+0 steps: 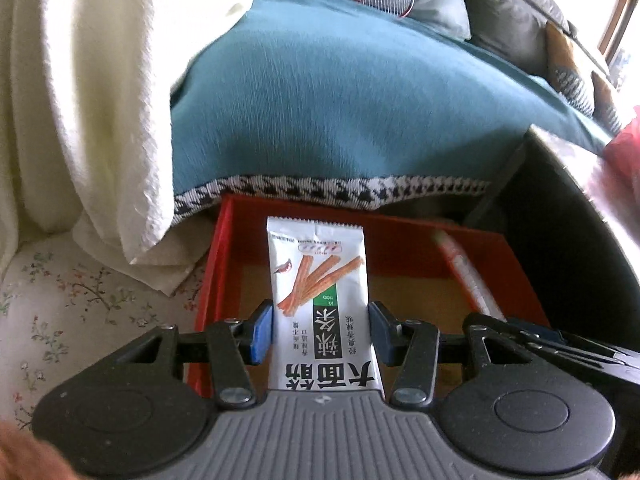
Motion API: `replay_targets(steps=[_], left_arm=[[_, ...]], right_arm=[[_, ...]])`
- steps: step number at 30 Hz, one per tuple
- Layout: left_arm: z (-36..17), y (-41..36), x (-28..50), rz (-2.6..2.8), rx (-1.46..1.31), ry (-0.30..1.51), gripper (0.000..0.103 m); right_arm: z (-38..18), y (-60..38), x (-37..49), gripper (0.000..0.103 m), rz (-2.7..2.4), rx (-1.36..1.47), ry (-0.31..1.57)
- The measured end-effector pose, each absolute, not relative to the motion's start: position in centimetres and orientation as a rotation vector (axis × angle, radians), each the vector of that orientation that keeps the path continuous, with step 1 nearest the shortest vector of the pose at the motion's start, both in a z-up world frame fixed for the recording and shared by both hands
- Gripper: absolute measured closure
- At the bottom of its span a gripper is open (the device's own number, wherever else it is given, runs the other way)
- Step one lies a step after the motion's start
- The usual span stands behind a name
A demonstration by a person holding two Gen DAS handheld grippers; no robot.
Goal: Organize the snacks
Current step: 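Carry both held packets over the red box and lower them inside, then open both tools to release the packets in the red box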
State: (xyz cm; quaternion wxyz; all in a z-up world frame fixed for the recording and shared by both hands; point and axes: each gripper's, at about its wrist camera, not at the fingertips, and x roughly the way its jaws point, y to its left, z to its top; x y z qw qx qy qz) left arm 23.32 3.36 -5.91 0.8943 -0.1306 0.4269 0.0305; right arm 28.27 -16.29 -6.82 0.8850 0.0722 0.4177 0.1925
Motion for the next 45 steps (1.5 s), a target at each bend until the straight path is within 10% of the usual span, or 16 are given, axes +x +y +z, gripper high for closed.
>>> replay_targets(steps=[4, 12, 36, 45], left_arm=[[-7.0, 3.1, 23.9, 0.078, -0.255, 0.914, 0.060], [-7.2, 3.8, 23.7, 0.087, -0.273, 0.925, 0.058], [-1.8, 1.2, 18.3, 0.065, -0.209, 0.800, 0.043], [-0.8, 0.0, 13.0, 0.022, -0.203, 0.782, 0.039]], right_arm=[[-8.4, -15.7, 29.0, 0.056, 0.391, 0.107, 0.912], [-8.9, -15.2, 28.9, 0.049, 0.389, 0.085, 0.944], [-1.3, -16.9, 23.2, 0.000, 0.343, 0.069, 0.672], [2.2, -18.6, 16.9, 0.000, 0.249, 0.011, 0.488]])
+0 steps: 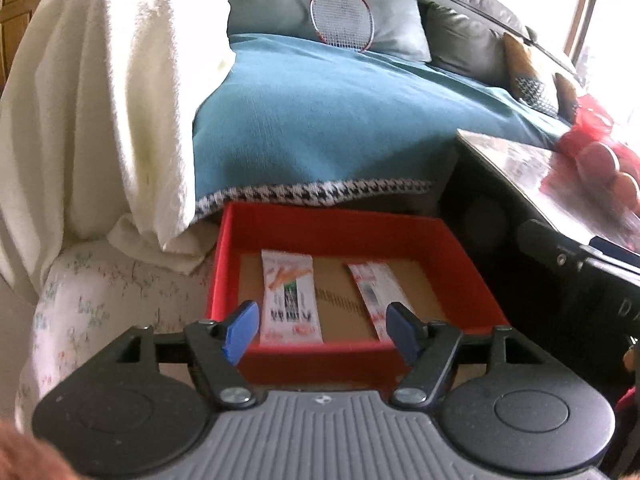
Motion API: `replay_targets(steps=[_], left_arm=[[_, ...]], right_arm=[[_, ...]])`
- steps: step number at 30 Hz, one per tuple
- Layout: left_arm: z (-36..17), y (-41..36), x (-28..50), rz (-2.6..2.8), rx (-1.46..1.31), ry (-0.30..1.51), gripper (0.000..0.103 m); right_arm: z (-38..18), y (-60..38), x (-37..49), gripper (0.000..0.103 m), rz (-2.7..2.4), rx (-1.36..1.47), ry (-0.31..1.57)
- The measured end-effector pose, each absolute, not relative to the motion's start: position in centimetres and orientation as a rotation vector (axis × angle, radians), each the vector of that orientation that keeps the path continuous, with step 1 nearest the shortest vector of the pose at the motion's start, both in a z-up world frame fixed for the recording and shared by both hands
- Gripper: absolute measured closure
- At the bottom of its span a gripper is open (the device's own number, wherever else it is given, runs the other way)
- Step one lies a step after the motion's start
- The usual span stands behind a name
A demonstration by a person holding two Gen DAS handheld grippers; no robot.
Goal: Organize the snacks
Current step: 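Open both tools to release the packets in the red box, then move left tool to clear orange snack bag while right tool approaches sausage tray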
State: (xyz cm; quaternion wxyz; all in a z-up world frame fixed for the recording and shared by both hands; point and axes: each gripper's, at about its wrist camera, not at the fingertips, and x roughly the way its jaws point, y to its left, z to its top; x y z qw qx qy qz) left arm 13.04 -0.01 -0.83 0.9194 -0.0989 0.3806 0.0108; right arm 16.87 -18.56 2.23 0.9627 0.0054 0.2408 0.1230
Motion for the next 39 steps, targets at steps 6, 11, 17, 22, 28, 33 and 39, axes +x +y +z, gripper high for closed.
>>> replay_targets(steps=[6, 11, 17, 22, 28, 33, 39], left_arm=[[-2.6, -1.7, 9.4, -0.023, -0.170, 0.862, 0.038], [-4.6, -3.1, 6.8, -0.073, -0.177, 0.949, 0.038], [-6.5, -3.9, 5.5, -0.075, -0.171, 1.028, 0.038], [-8.1, -4.1, 5.6, -0.064, -0.174, 1.089, 0.038], [-8.9, -4.3, 6.1, -0.063, -0.172, 1.094, 0.031], [-9.3, -5.1, 6.0, -0.053, -0.130, 1.098, 0.040], [-8.4, -5.1, 5.7, -0.092, -0.138, 1.073, 0.061]], right_arm=[[0.5, -21.0, 15.9, 0.000, 0.242, 0.109, 0.635], [0.1, -21.6, 13.9, 0.000, 0.239, 0.109, 0.663], [-0.9, -22.7, 11.5, 0.000, 0.220, 0.108, 0.723], [-1.7, -24.8, 11.2, 0.000, 0.162, 0.135, 0.758], [-3.1, -26.6, 10.8, 0.000, 0.099, 0.151, 0.821], [-5.9, -27.6, 10.3, 0.000, 0.028, 0.134, 0.952], [-8.0, -28.4, 10.7, 0.000, -0.050, 0.106, 1.033]])
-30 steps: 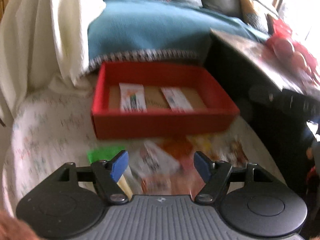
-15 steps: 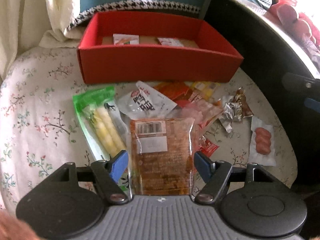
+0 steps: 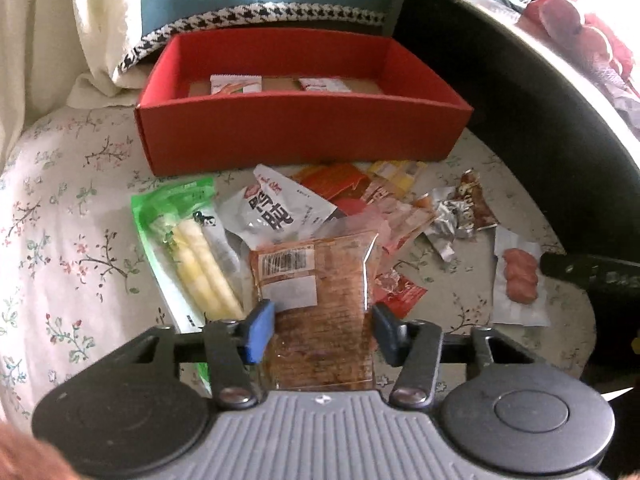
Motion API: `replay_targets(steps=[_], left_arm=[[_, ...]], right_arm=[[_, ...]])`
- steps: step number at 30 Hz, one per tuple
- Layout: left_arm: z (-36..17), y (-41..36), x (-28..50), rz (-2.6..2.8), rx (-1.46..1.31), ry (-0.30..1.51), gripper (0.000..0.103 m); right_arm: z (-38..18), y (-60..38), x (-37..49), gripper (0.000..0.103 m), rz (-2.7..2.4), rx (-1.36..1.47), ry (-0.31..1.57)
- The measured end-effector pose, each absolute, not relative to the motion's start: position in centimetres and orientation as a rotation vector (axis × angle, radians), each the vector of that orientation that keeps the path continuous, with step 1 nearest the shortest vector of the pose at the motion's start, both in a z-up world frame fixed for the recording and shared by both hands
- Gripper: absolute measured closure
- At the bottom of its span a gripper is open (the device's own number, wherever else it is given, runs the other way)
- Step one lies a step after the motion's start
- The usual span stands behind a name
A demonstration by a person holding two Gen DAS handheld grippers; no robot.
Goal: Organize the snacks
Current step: 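Move left tool to clear orange snack bag while right tool approaches sausage tray, then grasp clear orange snack bag with left tool while right tool grasps sausage tray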
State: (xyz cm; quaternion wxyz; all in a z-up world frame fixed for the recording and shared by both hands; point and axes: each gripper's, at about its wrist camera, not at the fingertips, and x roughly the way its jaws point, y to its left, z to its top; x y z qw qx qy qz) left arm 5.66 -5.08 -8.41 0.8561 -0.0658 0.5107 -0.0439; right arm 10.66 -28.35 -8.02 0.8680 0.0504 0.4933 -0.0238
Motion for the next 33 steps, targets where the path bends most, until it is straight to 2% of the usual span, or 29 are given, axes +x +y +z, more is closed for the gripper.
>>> replay_targets(steps=[6, 13, 17, 19, 21, 22, 24, 25, 31, 33], left_arm=[[-7.4, -5.0, 5.5, -0.114, -0.153, 1.051, 0.071], [-7.5, -4.9, 5.6, -0.131, -0.158, 1.057, 0.071], [-7.8, -4.9, 5.7, -0.130, -0.155, 1.067, 0.069], [-7.8, -4.8, 5.8, -0.131, -0.154, 1.069, 0.069], [-7.9, -4.8, 5.8, -0.132, -0.149, 1.075, 0.066], [-7.9, -4.7, 5.9, -0.131, -0.150, 1.079, 0.064], [-8.2, -4.4, 6.0, -0.126, -0.169, 1.100, 0.044], [-8.5, -4.2, 6.1, -0.122, -0.182, 1.121, 0.042], [-9.1, -4.4, 5.8, -0.119, -0.175, 1.122, 0.043], [-9.1, -4.9, 5.7, -0.108, -0.150, 1.108, 0.051]], right_arm=[[-10.0, -27.0, 11.8, 0.000, -0.030, 0.096, 1.105], [-11.9, -25.5, 13.1, 0.001, -0.057, 0.062, 1.143], [-11.7, -25.6, 13.0, 0.005, -0.048, 0.056, 1.120], [-11.2, -25.7, 12.7, 0.018, -0.026, 0.045, 1.103], [-10.9, -25.8, 12.5, 0.025, -0.005, 0.033, 1.090], [-10.9, -25.9, 12.5, 0.026, 0.000, 0.034, 1.089], [-10.7, -26.1, 12.5, 0.026, 0.004, 0.038, 1.087], [-10.6, -26.1, 12.4, 0.027, 0.009, 0.046, 1.087], [-10.2, -26.8, 12.3, 0.027, 0.057, 0.128, 1.095], [-10.0, -26.9, 12.1, 0.028, 0.065, 0.140, 1.093]])
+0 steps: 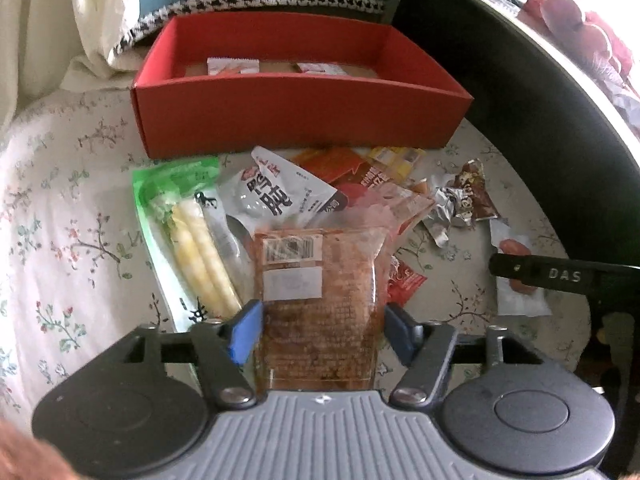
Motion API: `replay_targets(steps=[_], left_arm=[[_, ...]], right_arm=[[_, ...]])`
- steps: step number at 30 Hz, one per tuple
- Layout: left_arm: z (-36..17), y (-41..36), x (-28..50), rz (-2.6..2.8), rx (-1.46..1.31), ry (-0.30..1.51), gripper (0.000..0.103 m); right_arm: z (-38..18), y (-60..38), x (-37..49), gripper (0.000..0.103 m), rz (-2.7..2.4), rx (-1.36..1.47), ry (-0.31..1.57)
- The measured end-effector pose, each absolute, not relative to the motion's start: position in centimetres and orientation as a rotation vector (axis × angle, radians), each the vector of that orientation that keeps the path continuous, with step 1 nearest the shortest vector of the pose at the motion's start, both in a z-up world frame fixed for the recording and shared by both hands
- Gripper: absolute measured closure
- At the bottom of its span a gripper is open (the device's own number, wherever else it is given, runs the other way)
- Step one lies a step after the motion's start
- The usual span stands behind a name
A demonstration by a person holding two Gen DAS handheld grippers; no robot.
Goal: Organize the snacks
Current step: 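Grasp clear orange snack bag with left tool while right tool grasps sausage tray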
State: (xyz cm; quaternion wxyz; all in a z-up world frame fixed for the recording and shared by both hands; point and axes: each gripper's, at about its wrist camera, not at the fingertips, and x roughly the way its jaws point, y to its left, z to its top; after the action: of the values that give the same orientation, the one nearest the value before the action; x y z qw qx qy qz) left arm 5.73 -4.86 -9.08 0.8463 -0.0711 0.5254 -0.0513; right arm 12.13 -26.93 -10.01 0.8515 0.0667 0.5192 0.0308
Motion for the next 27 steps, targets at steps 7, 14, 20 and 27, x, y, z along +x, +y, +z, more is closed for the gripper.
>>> replay_targets(steps=[7, 14, 20, 27], left_arm=[[-7.9, -4.0, 5.7, -0.147, -0.203, 1.077, 0.069], [-7.0, -2.6, 5.5, -0.154, -0.277, 1.046, 0.082], [-7.4, -2.7, 5.6, -0.142, -0.262, 1.074, 0.075], [-9.4, -3.5, 5.9, -0.101, -0.226, 1.141, 0.035]], right_arm=[[-9.4, -27.2, 12.0, 0.028, 0.071, 0.164, 1.058], [-9.1, -26.7, 12.1, 0.028, 0.100, 0.169, 1.052], [-9.1, -26.7, 12.3, 0.028, 0.108, 0.171, 1.055], [-9.0, -26.6, 12.4, 0.027, 0.125, 0.178, 1.062]])
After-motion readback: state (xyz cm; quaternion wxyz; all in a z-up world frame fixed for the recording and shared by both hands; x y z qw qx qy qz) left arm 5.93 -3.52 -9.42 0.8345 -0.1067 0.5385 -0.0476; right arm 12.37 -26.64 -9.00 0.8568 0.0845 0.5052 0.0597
